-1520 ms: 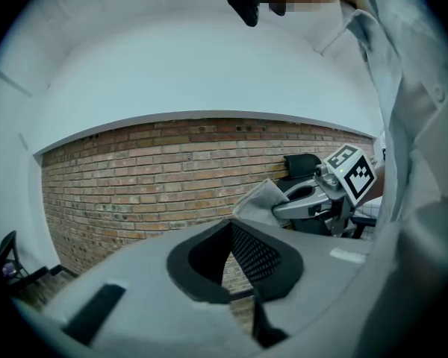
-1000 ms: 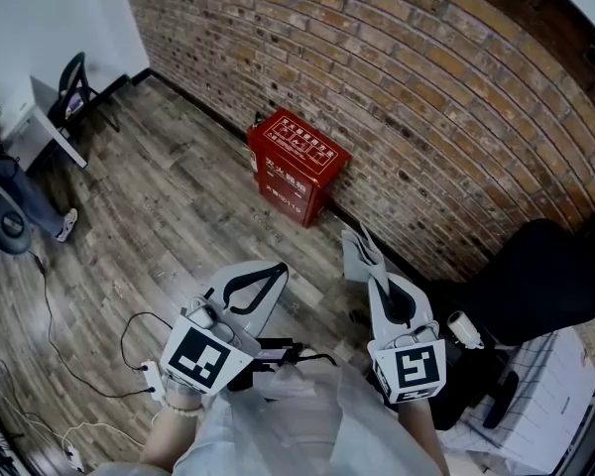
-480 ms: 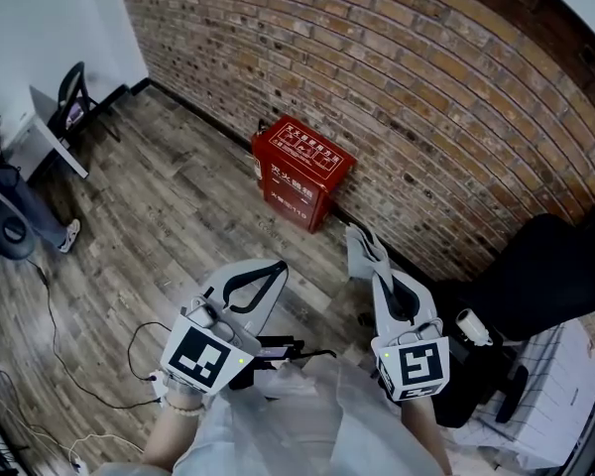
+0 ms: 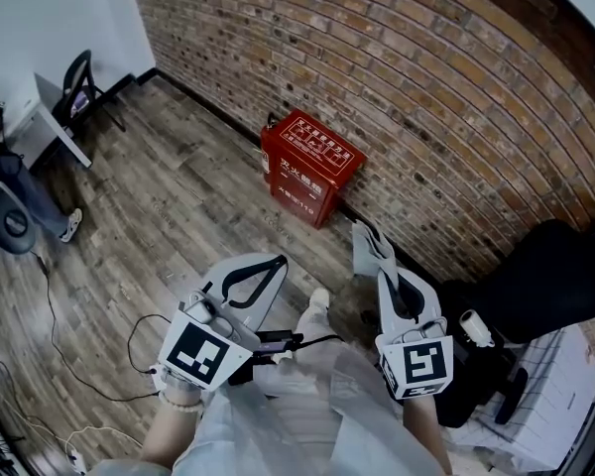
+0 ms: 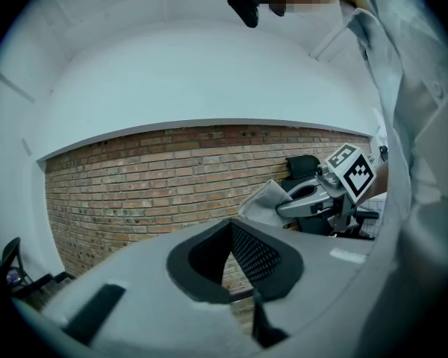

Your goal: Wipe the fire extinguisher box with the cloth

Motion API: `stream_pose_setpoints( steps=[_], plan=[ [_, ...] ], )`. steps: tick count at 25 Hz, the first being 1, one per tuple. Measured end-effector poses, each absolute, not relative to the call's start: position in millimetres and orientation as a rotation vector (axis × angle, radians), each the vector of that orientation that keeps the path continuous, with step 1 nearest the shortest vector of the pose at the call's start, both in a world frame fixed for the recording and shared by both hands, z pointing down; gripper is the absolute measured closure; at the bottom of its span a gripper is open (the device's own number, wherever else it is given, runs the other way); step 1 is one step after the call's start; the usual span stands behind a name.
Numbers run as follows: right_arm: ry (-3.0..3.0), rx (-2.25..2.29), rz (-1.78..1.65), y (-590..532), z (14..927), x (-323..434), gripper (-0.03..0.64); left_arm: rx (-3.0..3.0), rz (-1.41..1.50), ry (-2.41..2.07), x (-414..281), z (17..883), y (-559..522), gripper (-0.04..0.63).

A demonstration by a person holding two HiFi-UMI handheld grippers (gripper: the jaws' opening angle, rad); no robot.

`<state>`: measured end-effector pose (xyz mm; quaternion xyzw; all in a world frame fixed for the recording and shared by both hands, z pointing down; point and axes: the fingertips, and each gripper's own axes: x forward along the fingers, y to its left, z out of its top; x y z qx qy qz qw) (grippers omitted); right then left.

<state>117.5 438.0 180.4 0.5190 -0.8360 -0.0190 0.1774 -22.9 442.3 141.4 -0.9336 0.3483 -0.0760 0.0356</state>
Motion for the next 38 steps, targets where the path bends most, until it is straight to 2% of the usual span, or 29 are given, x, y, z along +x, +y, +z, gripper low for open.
stream_pose_setpoints(
  steps=[10, 29, 38],
  plan=[
    [-2.405, 1.39, -0.031, 366.8, 195.9, 121.7, 0.598, -2.845, -0.258, 1.152, -17.4, 154.4, 382.2, 0.597],
    [-2.514, 1.176, 0.002, 128.1, 205.9, 148.8, 0.598, -2.764, -0.271, 1.405, 12.4, 148.9, 160.6, 0.597],
    [-2.546, 1.128, -0.013, 75.7, 201.9, 153.2, 0.598, -2.691, -0.331, 1.422, 21.2, 139.1, 118.3, 0.597]
  ],
)
